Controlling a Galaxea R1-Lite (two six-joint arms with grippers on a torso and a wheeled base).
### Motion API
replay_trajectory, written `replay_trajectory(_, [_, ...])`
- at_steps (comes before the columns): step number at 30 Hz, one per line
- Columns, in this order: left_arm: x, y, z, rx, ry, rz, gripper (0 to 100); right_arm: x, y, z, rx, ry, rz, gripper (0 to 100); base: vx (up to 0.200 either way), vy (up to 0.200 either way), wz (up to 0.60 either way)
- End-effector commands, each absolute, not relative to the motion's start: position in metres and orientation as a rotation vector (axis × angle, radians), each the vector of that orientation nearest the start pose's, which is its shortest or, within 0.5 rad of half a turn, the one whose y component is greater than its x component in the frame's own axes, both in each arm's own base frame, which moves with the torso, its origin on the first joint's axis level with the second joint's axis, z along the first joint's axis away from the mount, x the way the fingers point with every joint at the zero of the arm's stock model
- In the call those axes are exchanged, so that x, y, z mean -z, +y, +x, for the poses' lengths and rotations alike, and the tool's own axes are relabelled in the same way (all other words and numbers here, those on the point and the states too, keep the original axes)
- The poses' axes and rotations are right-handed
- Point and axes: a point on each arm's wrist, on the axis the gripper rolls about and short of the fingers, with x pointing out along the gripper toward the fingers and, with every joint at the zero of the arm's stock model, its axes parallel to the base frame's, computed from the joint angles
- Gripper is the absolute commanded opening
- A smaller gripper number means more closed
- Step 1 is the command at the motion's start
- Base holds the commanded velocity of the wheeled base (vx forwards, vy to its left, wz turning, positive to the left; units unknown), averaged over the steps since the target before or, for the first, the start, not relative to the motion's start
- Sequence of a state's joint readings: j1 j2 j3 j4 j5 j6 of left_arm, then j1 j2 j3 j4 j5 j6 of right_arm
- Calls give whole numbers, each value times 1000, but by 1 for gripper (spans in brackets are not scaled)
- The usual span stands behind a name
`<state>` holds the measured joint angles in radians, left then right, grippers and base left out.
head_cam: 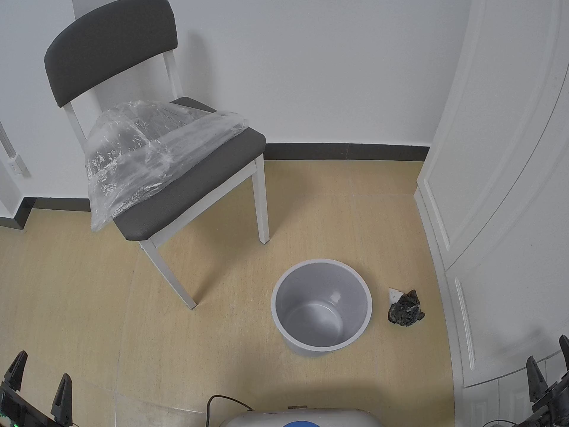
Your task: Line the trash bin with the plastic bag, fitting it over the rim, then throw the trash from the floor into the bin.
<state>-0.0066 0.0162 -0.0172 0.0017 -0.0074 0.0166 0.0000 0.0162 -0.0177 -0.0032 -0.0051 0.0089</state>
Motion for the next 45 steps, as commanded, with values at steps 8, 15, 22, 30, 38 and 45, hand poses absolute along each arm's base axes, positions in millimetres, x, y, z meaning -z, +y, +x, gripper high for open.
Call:
replay_trajectory(8, [-75,-1,-23,34,-1,41,100,-75,0,-23,0,0,-26,100,0,0,0])
replay_trajectory(15, [-76,0,-23,8,2,-21,100,-76,0,-23,3,-2,9,100,0,0,0])
replay_trajectory(22, [-75,0,-23,31,-1,44,100,-75,0,-23,-3,0,-37,100,0,0,0])
replay_trajectory(30, [-75,0,-23,-8,0,-31,100,-76,0,-23,0,-3,18,100,0,0,0])
replay_trajectory(38, [-76,0,-23,28,-5,34,100,-76,0,-23,2,-5,-15,100,0,0,0])
replay_trajectory(45, [-94,0,-26,6,-120,-5,100,-76,0,-23,6,-3,8,100,0,0,0])
